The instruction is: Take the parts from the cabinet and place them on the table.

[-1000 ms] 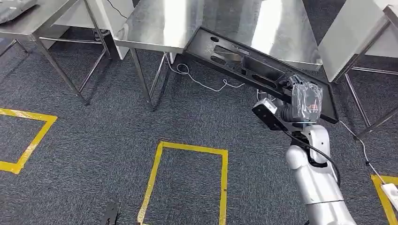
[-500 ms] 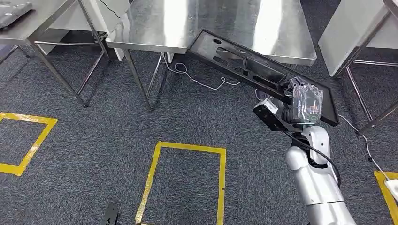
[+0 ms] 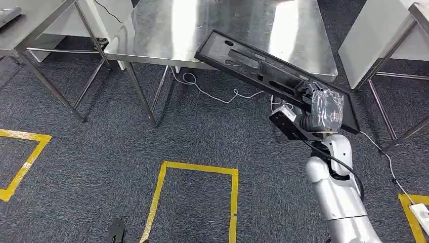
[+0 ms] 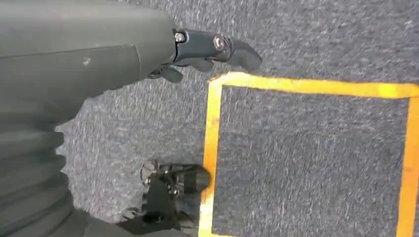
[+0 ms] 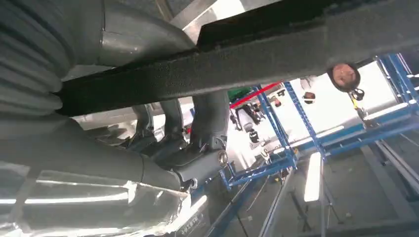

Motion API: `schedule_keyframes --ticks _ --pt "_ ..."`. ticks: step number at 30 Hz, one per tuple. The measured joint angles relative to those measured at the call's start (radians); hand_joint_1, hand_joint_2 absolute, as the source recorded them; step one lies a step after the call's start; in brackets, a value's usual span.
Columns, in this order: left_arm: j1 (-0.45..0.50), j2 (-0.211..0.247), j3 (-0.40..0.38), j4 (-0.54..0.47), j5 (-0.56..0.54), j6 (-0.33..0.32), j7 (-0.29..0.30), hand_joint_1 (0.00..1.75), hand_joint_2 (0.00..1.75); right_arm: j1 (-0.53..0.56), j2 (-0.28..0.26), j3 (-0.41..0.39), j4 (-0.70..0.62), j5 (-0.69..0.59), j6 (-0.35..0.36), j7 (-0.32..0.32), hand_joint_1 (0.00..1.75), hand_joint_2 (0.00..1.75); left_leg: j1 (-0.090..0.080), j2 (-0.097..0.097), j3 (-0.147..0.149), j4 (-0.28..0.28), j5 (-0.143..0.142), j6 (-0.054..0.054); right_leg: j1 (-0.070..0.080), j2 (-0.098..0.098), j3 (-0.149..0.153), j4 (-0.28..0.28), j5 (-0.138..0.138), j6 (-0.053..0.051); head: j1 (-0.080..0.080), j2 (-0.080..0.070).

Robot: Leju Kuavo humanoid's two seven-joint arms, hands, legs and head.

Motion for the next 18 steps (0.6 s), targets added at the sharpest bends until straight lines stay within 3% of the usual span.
schedule_keyframes --ticks 1,3,4,5,6,7,8,9,10,11,12,13,14,15,16,17,18 --pt "0.002 -0.001 0.000 0.000 0.000 0.000 0.000 0.00 1.75 0.000 0.000 0.000 0.001 0.000 0.001 0.000 1.75 1.75 0.007 0.000 0.008 0.001 -0.008 -0.011 -0.009 -0.003 0.007 -0.049 0.033 0.018 0.000 0.000" --pt "0.002 -0.002 0.002 0.000 0.000 0.000 0.000 0.00 1.75 -0.001 0.000 0.001 0.004 0.002 0.001 0.000 1.75 1.75 0.019 -0.001 0.027 0.005 -0.026 -0.034 -0.029 -0.015 0.054 -0.206 0.135 0.063 0.000 0.000" --pt "0.003 -0.001 0.003 0.000 0.000 0.000 0.000 0.00 1.75 -0.002 0.000 0.001 0.009 0.003 0.003 0.000 1.75 1.75 0.018 0.000 0.028 0.008 -0.037 -0.046 -0.038 -0.024 0.071 -0.269 0.180 0.076 0.008 0.000" --pt "0.004 -0.002 0.005 0.000 0.000 0.001 0.000 0.00 1.75 -0.007 0.000 0.001 0.015 0.004 0.005 -0.001 1.75 1.75 0.016 0.002 0.032 0.030 -0.055 -0.059 -0.026 -0.045 0.065 -0.301 0.172 0.060 0.011 0.000" --pt "0.004 -0.002 0.005 0.000 0.000 0.002 -0.001 0.00 1.75 -0.008 0.002 0.003 0.016 0.005 0.007 -0.001 1.75 1.75 0.013 0.005 0.026 0.023 -0.066 -0.070 -0.021 -0.045 0.083 -0.288 0.175 0.044 0.011 0.000" --pt "0.006 -0.002 0.006 0.000 0.000 0.002 -0.001 0.00 1.75 -0.005 0.003 0.004 0.017 0.006 0.007 -0.001 1.75 1.75 0.016 0.010 0.042 0.029 -0.068 -0.076 -0.022 -0.037 0.076 -0.290 0.179 0.030 0.000 0.000" --pt "0.006 -0.002 0.006 0.000 0.000 0.002 -0.001 0.00 1.75 -0.006 0.003 0.003 0.021 0.008 0.007 -0.001 1.75 1.75 0.020 0.010 0.048 0.026 -0.073 -0.081 -0.032 -0.036 0.084 -0.288 0.178 0.019 -0.002 0.000" --pt "0.005 -0.002 0.007 0.000 0.000 0.002 -0.001 0.00 1.75 -0.007 0.002 0.003 0.021 0.008 0.007 -0.001 1.75 1.75 0.029 0.015 0.047 0.032 -0.073 -0.085 -0.031 -0.030 0.100 -0.288 0.175 0.010 -0.007 0.000" --pt "0.004 -0.001 0.007 0.000 0.000 0.002 -0.001 0.00 1.75 -0.010 0.002 0.003 0.021 0.008 0.006 -0.001 1.75 1.75 0.035 0.015 0.024 0.077 -0.066 -0.084 -0.031 -0.027 0.110 -0.291 0.172 0.000 -0.006 0.000" --pt "0.004 -0.001 0.007 0.000 0.000 0.002 -0.001 0.00 1.75 -0.015 0.002 0.003 0.022 0.008 0.006 -0.001 1.75 1.75 0.035 0.014 -0.018 0.152 -0.064 -0.085 -0.028 -0.025 0.119 -0.292 0.165 -0.009 -0.007 0.000" --pt "0.005 -0.001 0.008 0.000 0.000 0.002 -0.001 0.00 1.75 -0.018 0.005 0.003 0.023 0.008 0.006 -0.002 1.75 1.75 0.033 0.012 -0.070 0.232 -0.080 -0.088 -0.026 -0.024 0.127 -0.292 0.157 -0.020 -0.010 0.000" --pt "0.007 -0.002 0.008 0.000 0.000 0.002 -0.001 0.00 1.75 -0.017 0.008 0.003 0.024 0.008 0.006 -0.002 1.75 1.75 0.033 0.012 -0.123 0.301 -0.123 -0.092 -0.021 -0.020 0.137 -0.292 0.148 -0.029 -0.010 0.000" --pt "0.009 -0.002 0.008 0.000 0.000 0.002 -0.001 0.00 1.75 -0.017 0.011 0.004 0.026 0.008 0.006 -0.002 1.75 1.75 0.033 0.012 -0.158 0.335 -0.163 -0.095 -0.019 -0.016 0.147 -0.292 0.139 -0.029 -0.010 0.000" --pt "0.010 -0.001 0.008 0.000 0.000 0.002 -0.001 0.00 1.75 -0.017 0.014 0.005 0.029 0.010 0.006 -0.002 1.75 1.75 0.033 0.012 -0.179 0.332 -0.185 -0.096 -0.016 -0.012 0.160 -0.292 0.127 -0.028 -0.010 0.000" --pt "0.010 -0.001 0.008 0.000 0.001 0.002 -0.001 0.00 1.75 -0.017 0.016 0.005 0.031 0.012 0.006 -0.002 1.75 1.75 0.033 0.012 -0.178 0.295 -0.172 -0.092 -0.015 -0.009 0.175 -0.292 0.117 -0.027 -0.009 0.000" --pt "0.011 0.000 0.008 0.000 0.001 0.002 -0.001 0.00 1.75 -0.017 0.016 0.005 0.032 0.012 0.006 -0.002 1.75 1.75 0.033 0.012 -0.164 0.232 -0.131 -0.087 -0.014 -0.007 0.190 -0.292 0.106 -0.025 -0.010 0.000" --pt "0.011 0.001 0.009 0.000 0.001 0.002 -0.001 0.00 1.75 -0.018 0.019 0.005 0.033 0.013 0.006 -0.002 1.75 1.75 0.031 0.012 -0.136 0.139 -0.053 -0.076 -0.013 -0.006 0.208 -0.293 0.094 -0.022 -0.010 0.000"
